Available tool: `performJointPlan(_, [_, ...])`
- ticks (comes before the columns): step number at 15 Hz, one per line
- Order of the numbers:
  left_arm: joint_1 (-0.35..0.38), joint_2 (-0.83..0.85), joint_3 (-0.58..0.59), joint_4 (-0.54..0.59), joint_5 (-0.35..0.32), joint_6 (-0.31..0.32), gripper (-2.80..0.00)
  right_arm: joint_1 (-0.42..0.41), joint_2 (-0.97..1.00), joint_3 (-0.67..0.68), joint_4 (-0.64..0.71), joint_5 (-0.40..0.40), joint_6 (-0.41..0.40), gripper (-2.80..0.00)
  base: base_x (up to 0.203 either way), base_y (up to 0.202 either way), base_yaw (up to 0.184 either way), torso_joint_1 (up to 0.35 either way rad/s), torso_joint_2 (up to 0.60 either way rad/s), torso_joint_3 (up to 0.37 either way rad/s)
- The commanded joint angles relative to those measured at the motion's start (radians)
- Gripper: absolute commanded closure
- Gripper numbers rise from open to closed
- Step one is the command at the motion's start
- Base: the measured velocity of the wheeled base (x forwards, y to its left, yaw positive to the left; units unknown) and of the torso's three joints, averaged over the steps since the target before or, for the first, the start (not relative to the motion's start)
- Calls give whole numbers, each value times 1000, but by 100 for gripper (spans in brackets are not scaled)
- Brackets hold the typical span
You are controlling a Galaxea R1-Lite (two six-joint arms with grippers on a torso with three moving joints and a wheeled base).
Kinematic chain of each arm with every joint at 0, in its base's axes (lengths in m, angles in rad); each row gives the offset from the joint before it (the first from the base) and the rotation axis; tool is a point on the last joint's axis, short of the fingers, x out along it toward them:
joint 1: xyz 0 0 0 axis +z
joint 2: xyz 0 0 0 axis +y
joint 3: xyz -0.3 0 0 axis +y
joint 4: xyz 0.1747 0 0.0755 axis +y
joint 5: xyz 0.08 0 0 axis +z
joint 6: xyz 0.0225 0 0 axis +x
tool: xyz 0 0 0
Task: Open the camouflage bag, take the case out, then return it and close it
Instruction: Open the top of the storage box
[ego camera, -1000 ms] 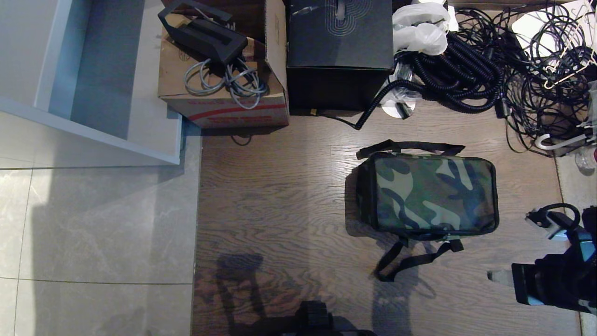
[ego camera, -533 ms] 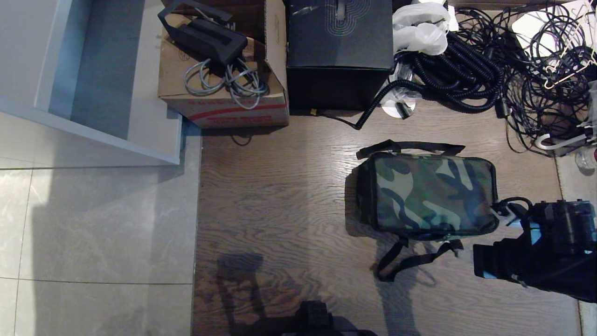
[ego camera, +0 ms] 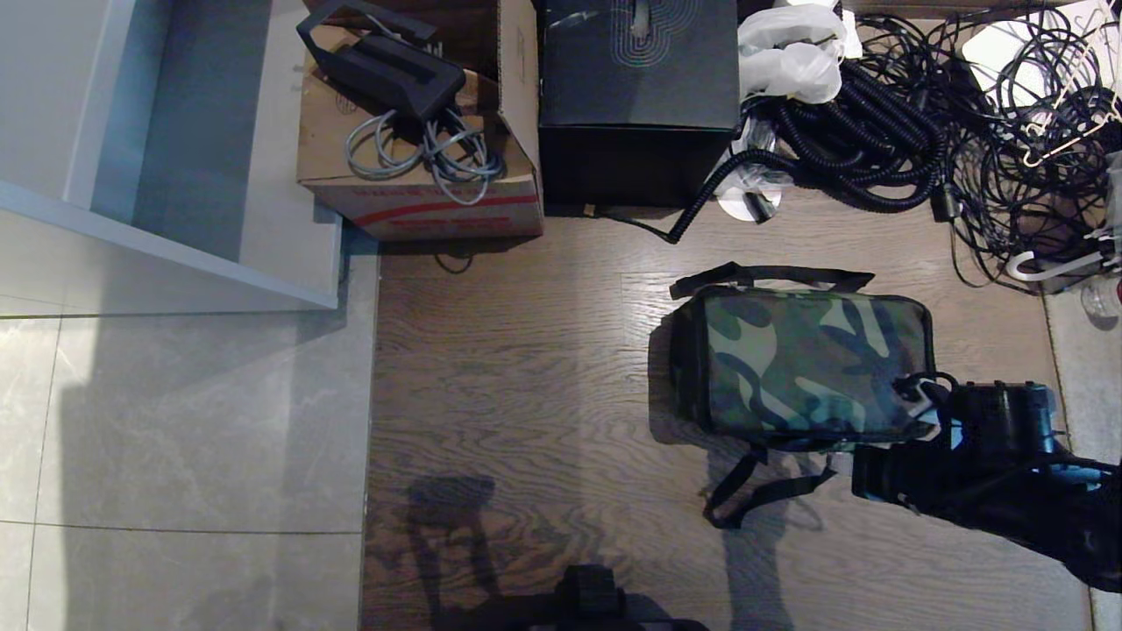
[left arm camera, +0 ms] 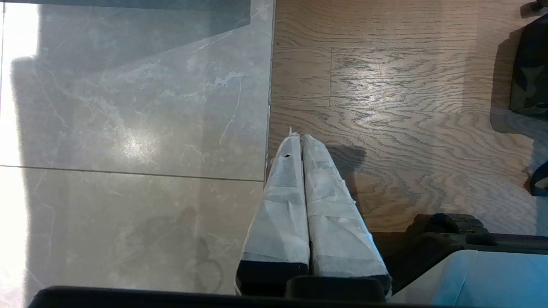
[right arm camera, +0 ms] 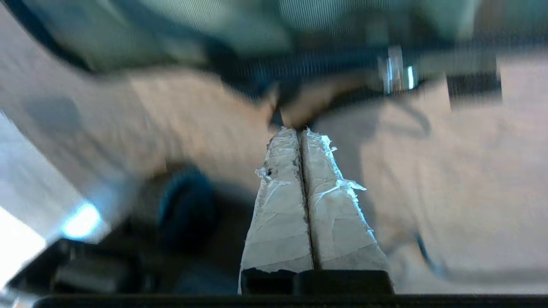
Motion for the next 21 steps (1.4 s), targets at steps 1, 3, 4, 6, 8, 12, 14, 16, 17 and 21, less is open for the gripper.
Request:
performJointPlan(1, [0,0,0,0,1,0,0,-2,59,36,-80,1,-6,0,0,0,0,0,0,0])
performJointPlan(3, [0,0,0,0,1,0,0,-20,73,67,-85,7,-29,0,0,0,0,0,0,0])
performJointPlan(4, [0,0,0,0,1,0,0,-23,72,73,-89,8,-32,0,0,0,0,0,0,0])
performJointPlan(6, [0,0,0,0,1,0,0,-26,108,95,-115,7,-30,-280,0,0,0,0,0,0])
performJointPlan(8, [0,0,0,0,1,0,0,-32,156,95,-217,2,-34,-280,0,0,0,0,0,0])
performJointPlan(12, [0,0,0,0,1,0,0,-32,268,161,-529,-11,-31,-280,0,0,0,0,0,0])
performJointPlan(14, [0,0,0,0,1,0,0,-28,275,160,-547,-10,-31,-280,0,0,0,0,0,0])
performJointPlan(16, [0,0,0,0,1,0,0,-29,289,143,-555,-17,-31,-280,0,0,0,0,0,0])
performJointPlan(17, [0,0,0,0,1,0,0,-30,298,142,-563,-18,-33,-280,0,0,0,0,0,0])
performJointPlan(21, [0,0,0,0,1,0,0,-31,329,149,-589,-18,-43,-280,0,0,0,0,0,0])
